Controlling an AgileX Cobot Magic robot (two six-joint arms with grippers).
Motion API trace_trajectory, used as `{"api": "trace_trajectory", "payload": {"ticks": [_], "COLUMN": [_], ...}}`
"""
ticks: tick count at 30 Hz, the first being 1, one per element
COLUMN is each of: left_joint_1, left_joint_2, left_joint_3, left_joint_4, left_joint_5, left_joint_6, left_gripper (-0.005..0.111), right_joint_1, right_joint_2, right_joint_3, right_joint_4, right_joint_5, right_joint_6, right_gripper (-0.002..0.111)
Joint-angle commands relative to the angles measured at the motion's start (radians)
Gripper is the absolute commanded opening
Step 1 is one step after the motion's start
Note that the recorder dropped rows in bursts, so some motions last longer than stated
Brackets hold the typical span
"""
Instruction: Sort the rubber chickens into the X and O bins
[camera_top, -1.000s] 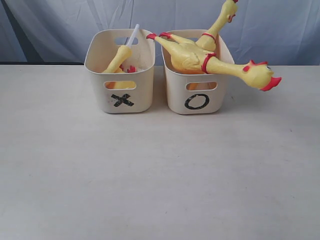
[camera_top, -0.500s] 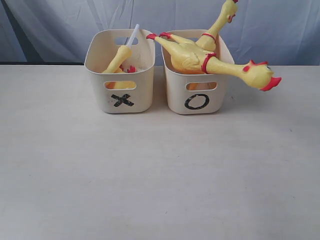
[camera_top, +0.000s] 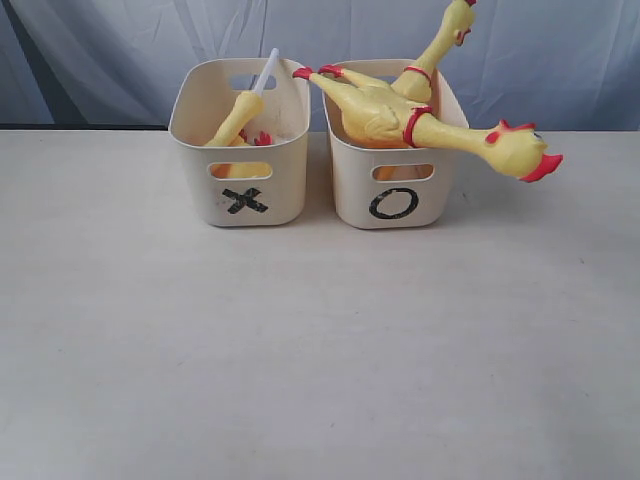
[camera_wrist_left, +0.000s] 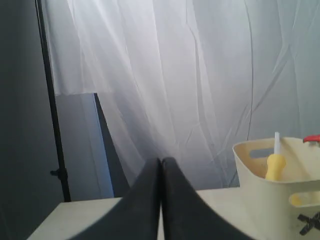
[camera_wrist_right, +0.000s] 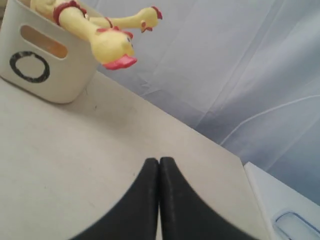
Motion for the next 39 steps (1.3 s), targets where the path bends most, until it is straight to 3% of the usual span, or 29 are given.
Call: {"api": "trace_trajectory", "payload": {"ticks": [1,6,13,20,23,28,39], "left_joint_1": [0.005,0.005,0.005,0.005,0.005,0.005,0.005], "left_joint_2": [-0.004,-0.004,-0.004,-0.004,-0.004,-0.004,-0.004], "left_joint_3": [0.064,0.134,0.22,0.22,0.22,0.22,0.22], "left_joint_4": [0.012,0.012,0.012,0.012,0.012,0.012,0.012], "left_joint_5": [-0.011,-0.011,-0.011,0.06,0.058,0.06,0.06], "left_joint_6": [-0.001,-0.001,-0.001,-0.001,-0.001,-0.001,-0.001], "left_gripper": [0.0,0.0,0.0,0.0,0.0,0.0,0.0], "right_joint_1": [-0.006,-0.006,-0.006,-0.006,-0.006,-0.006,-0.006], "right_joint_2": [-0.005,-0.005,-0.005,-0.005,-0.005,-0.005,-0.005], "right_joint_3": [0.018,0.018,0.018,0.018,0.018,0.018,0.018], "right_joint_4": [-0.131,-0.215,-0.064,0.005,-0.058,-0.345,-0.338], "right_joint_5": [-0.005,0.038,0.042,0.042,0.042,0.042,0.042], "right_joint_6": [-0.002,-0.002,-0.002,-0.002,-0.002,-0.002,-0.002], "right_gripper": [0.0,0.0,0.0,0.0,0.0,0.0,0.0]}}
